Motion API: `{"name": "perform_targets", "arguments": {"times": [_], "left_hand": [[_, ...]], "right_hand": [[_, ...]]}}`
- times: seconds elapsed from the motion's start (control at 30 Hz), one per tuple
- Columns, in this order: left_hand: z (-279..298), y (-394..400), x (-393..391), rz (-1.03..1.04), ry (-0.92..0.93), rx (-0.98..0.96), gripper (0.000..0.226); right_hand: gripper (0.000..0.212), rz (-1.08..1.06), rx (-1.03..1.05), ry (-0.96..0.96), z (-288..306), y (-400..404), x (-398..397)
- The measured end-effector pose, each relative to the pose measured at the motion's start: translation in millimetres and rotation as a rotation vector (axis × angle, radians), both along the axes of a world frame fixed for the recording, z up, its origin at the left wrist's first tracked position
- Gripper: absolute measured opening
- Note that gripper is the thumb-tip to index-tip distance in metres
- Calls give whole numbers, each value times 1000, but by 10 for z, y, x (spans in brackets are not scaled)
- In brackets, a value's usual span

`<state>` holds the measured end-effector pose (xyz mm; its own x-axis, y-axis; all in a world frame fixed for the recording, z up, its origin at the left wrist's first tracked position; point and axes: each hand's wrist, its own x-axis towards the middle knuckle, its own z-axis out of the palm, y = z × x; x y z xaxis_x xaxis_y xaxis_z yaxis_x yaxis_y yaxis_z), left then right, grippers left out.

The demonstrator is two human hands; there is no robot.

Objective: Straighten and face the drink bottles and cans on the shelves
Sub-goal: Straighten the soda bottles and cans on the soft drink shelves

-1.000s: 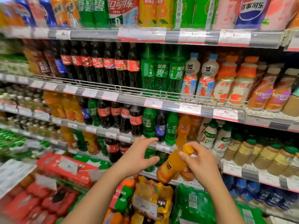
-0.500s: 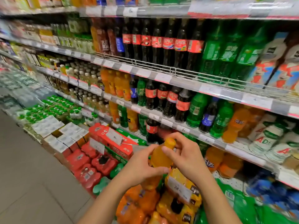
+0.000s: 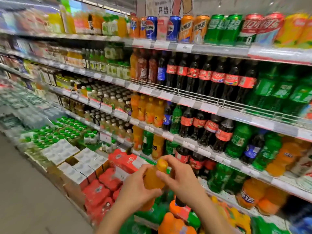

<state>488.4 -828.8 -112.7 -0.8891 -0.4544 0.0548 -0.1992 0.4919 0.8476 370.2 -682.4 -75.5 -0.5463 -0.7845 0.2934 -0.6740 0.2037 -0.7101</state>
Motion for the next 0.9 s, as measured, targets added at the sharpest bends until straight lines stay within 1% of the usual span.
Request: {"name": "perform_targets", "arguments": {"times": [0.13,0.23,0.37,0.47,0.57,0.63,0.7,0.77,0.8,0.9], "left_hand": [[44,-355,87,10,32,15,61],[52,-541,101,38,79,85,51],[45,-777,8,78,112,182,67],[40,-999,-121,106,104,202,72],[66,-1198,-248,150,93,171,58],[109,-1358,-305,168,61,138,56],[174,-1556,-370,185,22,94,63],[231,-1751,-472,222,15,55,77],[241,-1838,-530,249,21,57,78],[230,-2002,-722,292,48,93,73]], "right_hand": [[43,-36,53,31,11,-288,138],[47,-73,113,55,-2,-392,117],[42,-131,156,65,-8,-493,-75],[40,-156,171,56,-54,-655,-326],[42,-189,162,41,-164,-899,-680],[44,-197,151,4,-246,-1105,-907],[47,-198,144,-27,-324,-1312,-1109],[49,-213,137,-51,-374,-1475,-1327],[49,-225,140,-59,-390,-1528,-1449],[44,-299,162,-50,-418,-1592,-1860]]}}
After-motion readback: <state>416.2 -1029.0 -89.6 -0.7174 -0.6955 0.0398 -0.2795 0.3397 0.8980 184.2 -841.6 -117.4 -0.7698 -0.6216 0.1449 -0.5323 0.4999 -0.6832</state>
